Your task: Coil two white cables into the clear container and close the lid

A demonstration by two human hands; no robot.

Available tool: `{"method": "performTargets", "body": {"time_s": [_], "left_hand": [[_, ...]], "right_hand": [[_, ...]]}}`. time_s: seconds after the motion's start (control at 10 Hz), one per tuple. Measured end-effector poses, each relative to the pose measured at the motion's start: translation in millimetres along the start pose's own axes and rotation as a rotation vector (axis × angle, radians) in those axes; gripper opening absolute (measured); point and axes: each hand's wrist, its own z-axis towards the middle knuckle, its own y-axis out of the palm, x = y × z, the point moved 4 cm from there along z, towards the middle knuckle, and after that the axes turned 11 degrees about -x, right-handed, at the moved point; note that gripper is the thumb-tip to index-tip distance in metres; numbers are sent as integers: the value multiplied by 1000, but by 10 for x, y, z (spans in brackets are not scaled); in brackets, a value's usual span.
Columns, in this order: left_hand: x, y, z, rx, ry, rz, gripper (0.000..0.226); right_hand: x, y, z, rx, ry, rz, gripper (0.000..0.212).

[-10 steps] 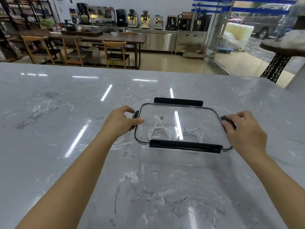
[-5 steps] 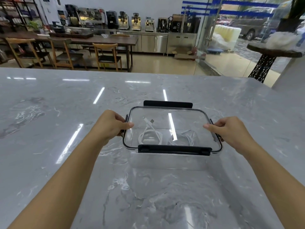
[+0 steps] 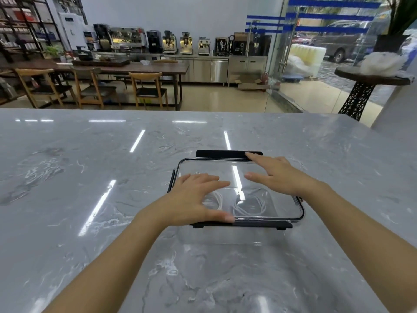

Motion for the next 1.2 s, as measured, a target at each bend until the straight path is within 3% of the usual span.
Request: {"method": "performTargets", "body": {"time_s": [0.2, 0.4, 0.7, 1.0, 1.1, 1.2], "left_hand": [[-54, 104, 26, -77, 11, 292, 90], [-37, 180, 15, 8, 38, 446, 79], [-56, 200, 20, 25, 32, 497, 78], [-45, 195, 9, 60, 36, 511, 78], [-64, 186, -6, 75, 35, 511, 78], [32, 144, -74, 63, 50, 440, 76]], "right_hand": [[20, 88, 212, 6, 37, -160, 70], [106, 43, 395, -112, 118, -23, 90], [5, 9, 381, -38, 116, 49, 62], [30, -6, 394, -49, 112, 61, 59], [29, -20, 397, -7, 93, -28, 68], [-81, -307, 197, 203, 35, 81, 64]]}}
